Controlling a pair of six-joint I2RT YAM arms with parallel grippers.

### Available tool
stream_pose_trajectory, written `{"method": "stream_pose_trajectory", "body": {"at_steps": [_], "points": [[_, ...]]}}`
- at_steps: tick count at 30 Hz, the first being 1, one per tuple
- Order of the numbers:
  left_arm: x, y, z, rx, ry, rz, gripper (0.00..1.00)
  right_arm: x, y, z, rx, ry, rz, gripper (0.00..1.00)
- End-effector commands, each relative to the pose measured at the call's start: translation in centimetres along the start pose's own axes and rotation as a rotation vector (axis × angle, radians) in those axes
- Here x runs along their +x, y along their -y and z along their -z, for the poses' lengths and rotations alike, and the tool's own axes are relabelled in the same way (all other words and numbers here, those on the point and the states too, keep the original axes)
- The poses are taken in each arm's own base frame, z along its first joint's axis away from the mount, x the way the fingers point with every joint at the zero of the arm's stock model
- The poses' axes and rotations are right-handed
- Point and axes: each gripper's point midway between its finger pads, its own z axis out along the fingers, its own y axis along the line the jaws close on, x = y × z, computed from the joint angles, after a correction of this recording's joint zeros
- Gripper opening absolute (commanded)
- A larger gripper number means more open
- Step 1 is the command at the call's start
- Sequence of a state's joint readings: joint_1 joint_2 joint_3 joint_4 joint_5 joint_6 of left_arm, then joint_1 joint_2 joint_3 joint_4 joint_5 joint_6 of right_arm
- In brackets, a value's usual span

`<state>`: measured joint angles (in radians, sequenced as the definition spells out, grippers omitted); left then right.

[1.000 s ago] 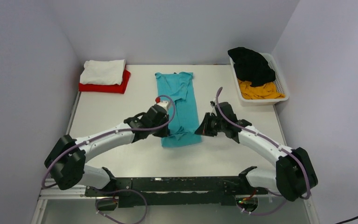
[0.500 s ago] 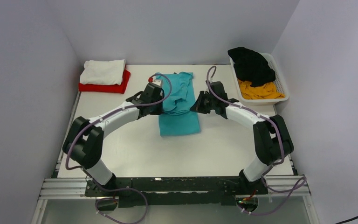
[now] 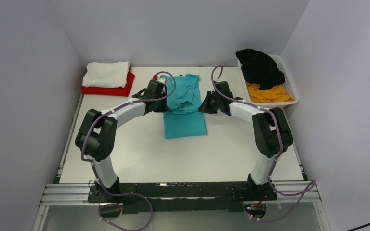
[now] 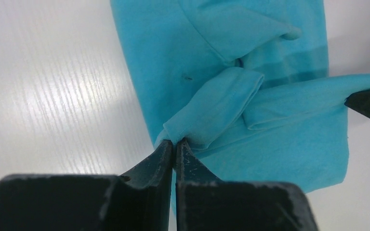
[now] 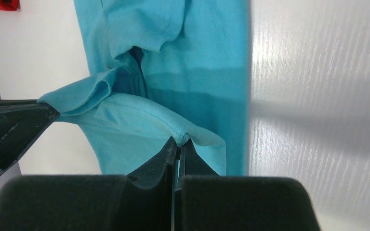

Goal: Fold and stack the t-shirts
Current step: Fold the folded rectangular tshirt in 1/3 of the way

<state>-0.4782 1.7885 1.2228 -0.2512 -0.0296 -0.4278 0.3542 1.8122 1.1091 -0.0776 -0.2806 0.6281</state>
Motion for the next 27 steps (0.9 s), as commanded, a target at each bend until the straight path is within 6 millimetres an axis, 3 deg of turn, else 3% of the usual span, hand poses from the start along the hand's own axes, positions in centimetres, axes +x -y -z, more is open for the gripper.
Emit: {"method": "stream_pose_trajectory", "body": {"at_steps": [1, 7, 10, 12, 13, 15, 16, 19, 22, 27], "points": [[-3.0, 2.0, 0.1, 0.091, 0.089, -0.038, 0.10, -3.4, -1.0, 0.7, -0.024, 0.120, 0.039, 0.00], [-3.6, 1.1, -0.4, 0.058, 0.088, -0.025, 0.13, -4.1, -0.6, 0.5, -0.007, 0.124, 0.052, 0.00], [-3.6, -0.6, -1.2, 0.001, 0.068, -0.014, 0.33, -3.9, -0.1, -0.5, -0.001, 0.102, 0.032, 0.00], [-3.7, -1.1, -1.6, 0.006, 0.050, -0.006, 0.46, -4.2, 0.1, -1.1, -0.006, 0.106, 0.030, 0.07], [-3.8, -1.1, -1.7, 0.015, 0.048, -0.006, 0.52, -4.6, 0.1, -1.3, -0.010, 0.109, 0.026, 0.14], [-4.6, -1.2, -1.2, 0.017, 0.064, -0.003, 0.61, -5.5, -0.5, -1.6, -0.040, 0.109, 0.035, 0.36], [-5.1, -1.2, -0.7, 0.018, 0.078, -0.001, 0.67, -6.0, -1.0, -1.7, -0.058, 0.111, 0.050, 0.42], [-6.3, -0.8, 1.5, 0.033, 0.131, 0.000, 0.98, -6.7, -2.2, -1.1, -0.095, 0.117, 0.102, 0.70], [-5.4, -0.7, 3.4, 0.057, 0.137, 0.013, 0.99, -6.4, -2.5, 0.3, -0.105, 0.131, 0.134, 0.98], [-1.4, -0.9, 6.4, 0.108, 0.143, 0.112, 0.99, -1.3, -4.5, 1.4, -0.187, 0.075, 0.253, 1.00]]}}
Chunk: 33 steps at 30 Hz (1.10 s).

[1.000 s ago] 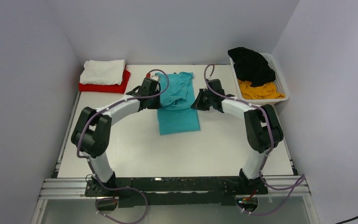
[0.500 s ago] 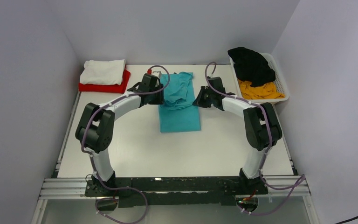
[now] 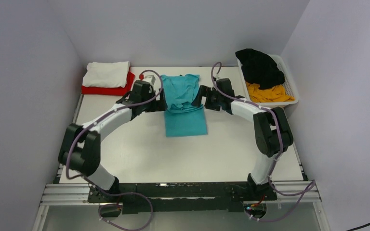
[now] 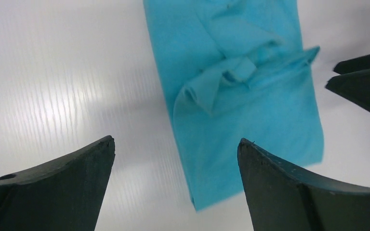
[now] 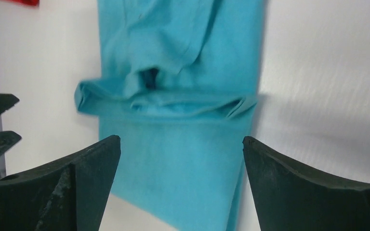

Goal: Fold and stack the t-shirts
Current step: Fold the folded rectangular tshirt in 1/3 of the way

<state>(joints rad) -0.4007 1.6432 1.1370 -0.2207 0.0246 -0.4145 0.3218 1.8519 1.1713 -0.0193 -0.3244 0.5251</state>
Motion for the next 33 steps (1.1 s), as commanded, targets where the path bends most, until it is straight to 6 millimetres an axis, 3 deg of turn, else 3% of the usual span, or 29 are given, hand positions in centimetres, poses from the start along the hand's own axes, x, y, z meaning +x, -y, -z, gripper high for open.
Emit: {"method": "stream_pose_trajectory", "body": {"at_steps": [1, 5, 8, 11, 16, 27, 30, 33], "points": [[1.4, 0.9, 3.7, 0.080, 0.063, 0.096, 0.99, 2.5, -5.0, 1.6, -0.151, -0.005, 0.169, 1.00], [6.4, -1.1, 5.8, 0.047, 0.025, 0.173, 0.99, 6.0, -8.1, 0.3, -0.211, -0.062, 0.223, 1.00], [10.3, -3.0, 7.3, -0.003, -0.003, 0.219, 0.99, 6.8, -8.9, -1.0, -0.234, -0.080, 0.211, 1.00], [12.6, -4.1, 8.5, -0.017, 0.002, 0.247, 0.99, 6.9, -9.0, -2.5, -0.236, -0.103, 0.202, 1.00], [13.3, -4.4, 9.7, 0.015, 0.058, 0.259, 0.99, 5.8, -8.4, -5.0, -0.196, -0.082, 0.210, 1.00], [12.8, -3.1, 9.8, 0.094, 0.076, 0.246, 0.99, -2.3, -8.2, -8.4, -0.066, 0.075, 0.251, 1.00], [12.6, -2.4, 9.6, 0.127, 0.072, 0.245, 0.99, -3.8, -8.2, -8.0, -0.055, 0.086, 0.251, 1.00], [12.5, -1.7, 9.3, 0.158, 0.059, 0.246, 1.00, -4.3, -8.7, -6.2, -0.060, 0.108, 0.257, 1.00]]}}
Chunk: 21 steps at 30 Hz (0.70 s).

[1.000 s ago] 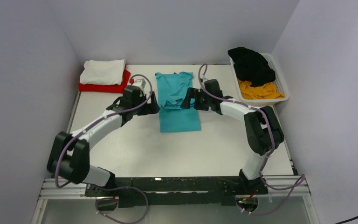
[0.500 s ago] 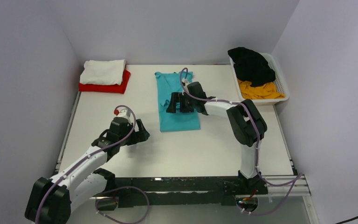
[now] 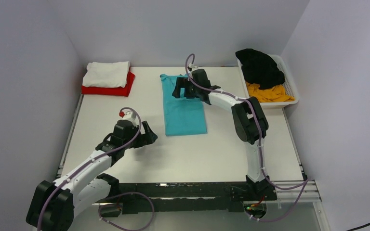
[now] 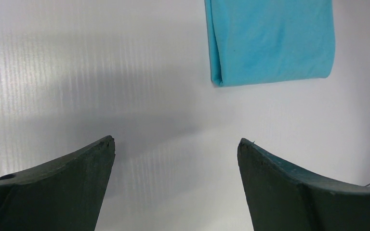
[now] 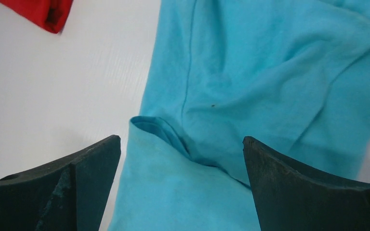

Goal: Fold and stack the t-shirts
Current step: Fold the folded rectangular tshirt in 1/3 of the way, then grab one side of the 2/3 rectangular tshirt with both arms

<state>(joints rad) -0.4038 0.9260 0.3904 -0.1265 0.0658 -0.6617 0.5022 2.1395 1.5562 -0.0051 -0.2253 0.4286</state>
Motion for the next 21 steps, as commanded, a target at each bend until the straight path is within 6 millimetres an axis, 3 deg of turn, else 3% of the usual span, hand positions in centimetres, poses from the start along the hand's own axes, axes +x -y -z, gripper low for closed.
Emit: {"method": "stream_pose_trajectory", "body": {"at_steps": [1, 6, 8, 12, 16, 21], "points": [[-1.1, 2.6, -0.5, 0.108, 0.013, 0.002, 0.99, -2.5, -0.2, 3.0, 0.032, 0.066, 0.028, 1.00], [-1.8, 5.9, -2.0, 0.228, 0.005, -0.028, 0.99, -1.0, 1.5, 9.0, 0.121, 0.132, -0.035, 1.00], [-1.7, 7.0, -3.2, 0.237, -0.018, -0.043, 0.99, 1.3, 3.6, 11.5, 0.153, 0.133, -0.107, 1.00], [-1.0, 8.1, -5.6, 0.219, -0.075, -0.067, 0.99, 4.0, 4.9, 15.9, 0.107, 0.148, -0.223, 1.00], [-0.4, 8.0, -7.3, 0.180, -0.117, -0.061, 0.83, 7.1, 6.0, 17.8, 0.132, 0.107, -0.247, 1.00], [0.7, 5.8, -8.7, 0.075, -0.146, -0.066, 0.62, 8.8, 6.6, 18.5, 0.150, 0.079, -0.251, 1.00]]}}
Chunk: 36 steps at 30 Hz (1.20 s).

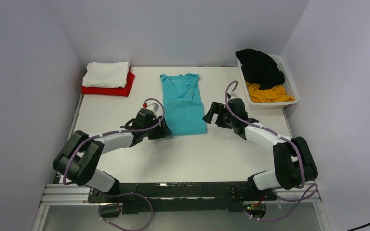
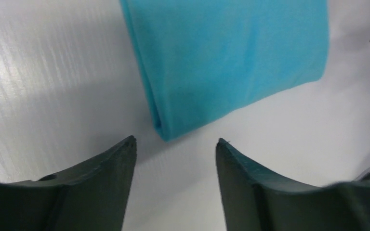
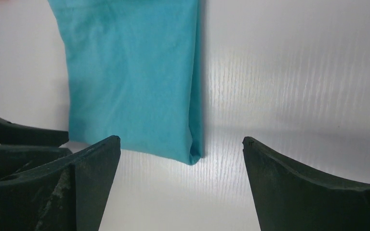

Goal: Fold and stack the t-shirts
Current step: Grab one side of the 2/3 rectangular tshirt with both arms

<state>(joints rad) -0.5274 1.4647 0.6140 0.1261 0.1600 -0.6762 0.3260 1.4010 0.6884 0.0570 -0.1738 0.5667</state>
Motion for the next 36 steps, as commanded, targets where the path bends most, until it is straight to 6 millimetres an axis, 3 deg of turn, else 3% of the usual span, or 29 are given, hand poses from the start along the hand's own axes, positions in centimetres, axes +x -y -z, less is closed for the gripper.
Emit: {"method": "stream_pose_trajectory", "body": {"at_steps": [1, 7, 9, 11, 14, 19, 24, 36], "points": [[-0.8, -0.2, -1.0, -0.033, 0.014, -0.004, 0.58, 0.0, -0.9, 0.7, -0.048, 0.013, -0.005, 1.00], [0.1, -0.4, -2.7, -0.040, -0.023, 0.010, 0.41, 2.1, -0.9, 0.1, -0.080, -0.063, -0.037, 0.99], [0.5, -0.5, -3.1, -0.045, -0.042, 0.012, 0.25, 2.8, -0.7, -0.1, -0.084, -0.087, -0.043, 0.98], [0.8, -0.7, -3.4, -0.058, -0.057, 0.012, 0.01, 3.5, -0.2, -0.4, -0.070, -0.113, -0.048, 0.95], [1.0, -1.3, -3.3, -0.096, -0.054, 0.017, 0.00, 4.7, 0.4, -1.3, -0.049, -0.168, -0.054, 0.89], [1.2, -1.3, -3.0, -0.097, -0.053, 0.022, 0.00, 6.1, 1.0, -2.9, -0.032, -0.248, -0.068, 0.63], [1.7, -1.2, -3.2, -0.087, -0.064, 0.034, 0.00, 7.4, 1.3, -3.7, -0.019, -0.296, -0.085, 0.52], [2.7, -1.9, -2.5, -0.103, -0.067, 0.051, 0.00, 11.6, 2.8, -1.4, 0.097, -0.408, -0.025, 0.50]]}}
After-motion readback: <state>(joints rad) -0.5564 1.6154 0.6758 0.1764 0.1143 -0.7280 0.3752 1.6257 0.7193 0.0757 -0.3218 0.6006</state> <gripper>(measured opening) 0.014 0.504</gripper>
